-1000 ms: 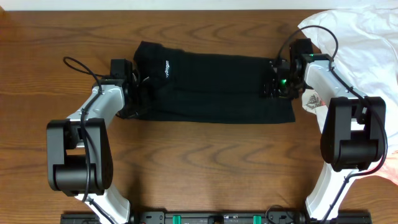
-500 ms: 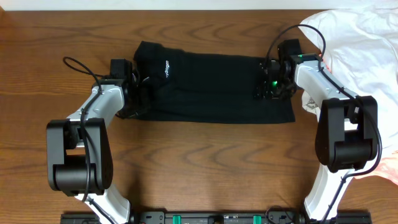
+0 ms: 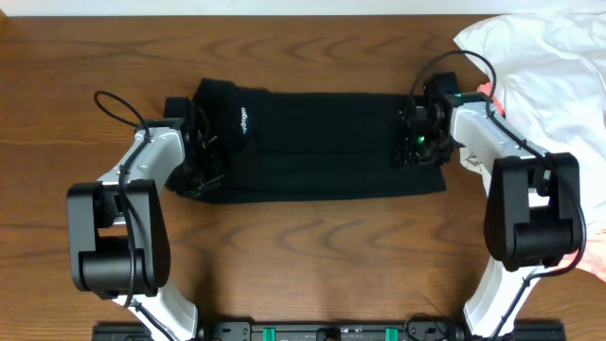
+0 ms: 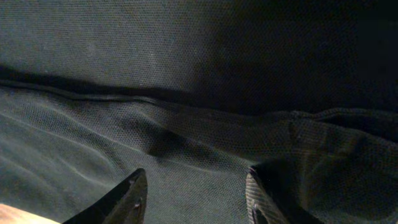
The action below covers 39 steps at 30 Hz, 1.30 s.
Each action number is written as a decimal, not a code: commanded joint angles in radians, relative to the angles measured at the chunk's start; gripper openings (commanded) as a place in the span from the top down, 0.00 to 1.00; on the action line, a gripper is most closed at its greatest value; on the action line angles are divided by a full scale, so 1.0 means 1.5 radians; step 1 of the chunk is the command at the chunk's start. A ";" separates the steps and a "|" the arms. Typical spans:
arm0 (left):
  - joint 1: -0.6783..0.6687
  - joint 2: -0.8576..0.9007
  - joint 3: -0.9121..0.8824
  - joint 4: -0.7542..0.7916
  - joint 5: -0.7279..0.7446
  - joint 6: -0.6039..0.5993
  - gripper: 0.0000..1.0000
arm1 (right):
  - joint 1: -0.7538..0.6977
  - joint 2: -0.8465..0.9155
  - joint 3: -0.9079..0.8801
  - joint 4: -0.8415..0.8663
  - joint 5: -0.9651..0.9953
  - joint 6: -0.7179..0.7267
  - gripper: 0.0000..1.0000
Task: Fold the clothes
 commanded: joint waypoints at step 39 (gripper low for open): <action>0.005 -0.223 0.014 -0.098 -0.034 0.035 0.65 | -0.006 -0.217 -0.037 0.032 0.063 0.035 0.37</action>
